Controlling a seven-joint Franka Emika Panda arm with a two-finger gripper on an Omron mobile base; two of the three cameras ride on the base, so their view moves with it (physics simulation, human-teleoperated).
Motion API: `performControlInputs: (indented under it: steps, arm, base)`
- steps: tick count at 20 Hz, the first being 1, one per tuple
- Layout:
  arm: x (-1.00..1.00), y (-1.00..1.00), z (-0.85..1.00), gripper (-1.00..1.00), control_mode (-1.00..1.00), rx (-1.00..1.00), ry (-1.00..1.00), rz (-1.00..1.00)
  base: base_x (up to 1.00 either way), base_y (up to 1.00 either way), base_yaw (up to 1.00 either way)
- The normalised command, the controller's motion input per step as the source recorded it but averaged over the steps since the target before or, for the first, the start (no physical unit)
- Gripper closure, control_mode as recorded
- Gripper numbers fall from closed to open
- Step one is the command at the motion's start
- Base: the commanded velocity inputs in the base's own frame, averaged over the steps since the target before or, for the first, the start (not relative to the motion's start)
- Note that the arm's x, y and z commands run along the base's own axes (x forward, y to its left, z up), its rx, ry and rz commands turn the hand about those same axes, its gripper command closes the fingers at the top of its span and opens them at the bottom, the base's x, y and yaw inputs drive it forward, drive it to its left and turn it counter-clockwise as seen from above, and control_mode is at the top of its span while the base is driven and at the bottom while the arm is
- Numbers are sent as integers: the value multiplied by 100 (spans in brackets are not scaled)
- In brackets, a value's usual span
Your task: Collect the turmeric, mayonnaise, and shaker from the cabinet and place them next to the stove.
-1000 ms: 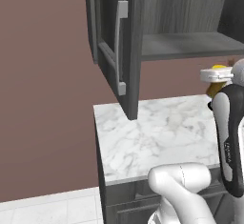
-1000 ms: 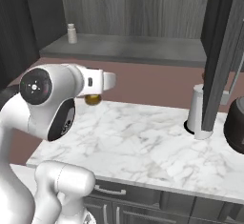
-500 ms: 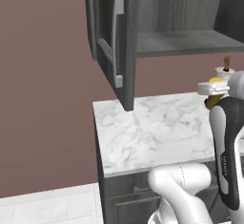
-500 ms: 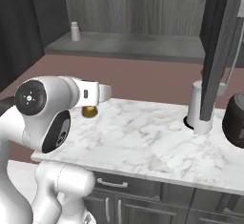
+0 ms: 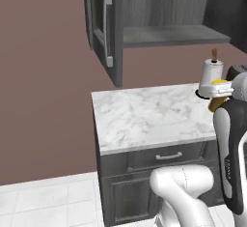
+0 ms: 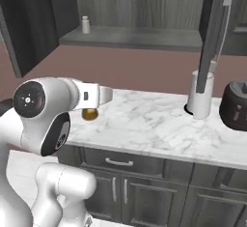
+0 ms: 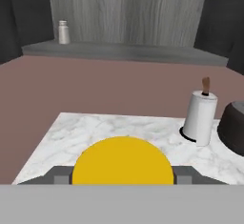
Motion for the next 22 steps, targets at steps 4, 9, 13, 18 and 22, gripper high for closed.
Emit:
performControlInputs:
  steps: [4, 9, 13, 18, 22]
  arm:
    - [0, 0, 0, 100, 100, 0, 0, 0]
    - [0, 0, 0, 100, 100, 0, 0, 0]
    - [0, 0, 0, 100, 100, 0, 0, 0]
    - [0, 0, 0, 100, 100, 0, 0, 0]
    - [0, 0, 0, 100, 100, 0, 0, 0]
  base:
    - [-22, -59, 0]
    - [-31, -84, 0]
    - [-62, -95, 0]
    - [-88, -82, 0]
    - [-14, -86, 0]
